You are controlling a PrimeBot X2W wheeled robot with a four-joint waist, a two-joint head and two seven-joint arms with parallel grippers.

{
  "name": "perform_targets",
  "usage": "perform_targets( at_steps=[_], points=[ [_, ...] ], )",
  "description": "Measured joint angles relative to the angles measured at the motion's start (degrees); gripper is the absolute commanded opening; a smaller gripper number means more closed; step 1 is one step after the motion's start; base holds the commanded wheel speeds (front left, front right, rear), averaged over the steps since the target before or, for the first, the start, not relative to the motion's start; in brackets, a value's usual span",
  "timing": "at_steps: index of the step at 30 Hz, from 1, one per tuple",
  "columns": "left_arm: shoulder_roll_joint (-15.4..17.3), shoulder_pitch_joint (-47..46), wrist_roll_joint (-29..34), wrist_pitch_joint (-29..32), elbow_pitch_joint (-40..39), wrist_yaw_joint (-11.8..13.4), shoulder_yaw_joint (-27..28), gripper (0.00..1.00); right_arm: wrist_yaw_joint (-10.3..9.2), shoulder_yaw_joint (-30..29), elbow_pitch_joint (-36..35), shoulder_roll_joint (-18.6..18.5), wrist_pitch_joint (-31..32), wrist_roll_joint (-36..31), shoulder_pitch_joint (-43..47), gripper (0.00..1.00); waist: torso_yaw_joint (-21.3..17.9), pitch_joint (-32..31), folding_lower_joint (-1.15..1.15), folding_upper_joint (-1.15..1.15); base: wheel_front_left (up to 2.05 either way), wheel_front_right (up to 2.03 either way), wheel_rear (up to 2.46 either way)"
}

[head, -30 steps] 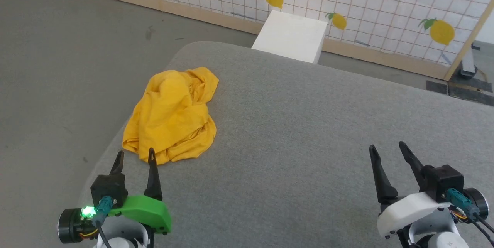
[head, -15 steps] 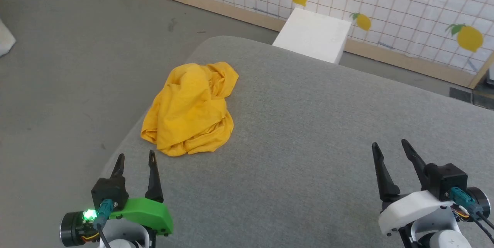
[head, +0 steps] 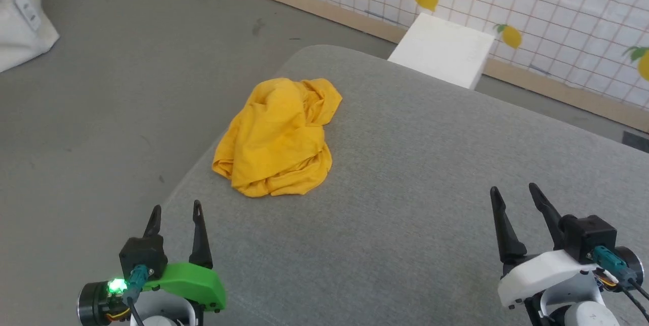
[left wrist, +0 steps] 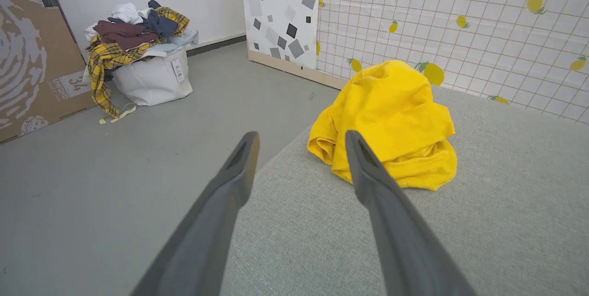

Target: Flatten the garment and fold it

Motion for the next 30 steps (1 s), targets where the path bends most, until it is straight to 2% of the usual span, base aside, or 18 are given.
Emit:
perform_targets(
  at_steps=[30],
  points=[
    [2.31, -0.70, -4.58, -3.21, 3.24, 3.53, -2.69, 1.00, 0.00, -1.05, 3.07, 0.04, -2.38, 2.12, -0.70, 1.00, 9.09, -0.71, 0.00, 0.00, 0.00, 0.00, 0.00]
  ],
)
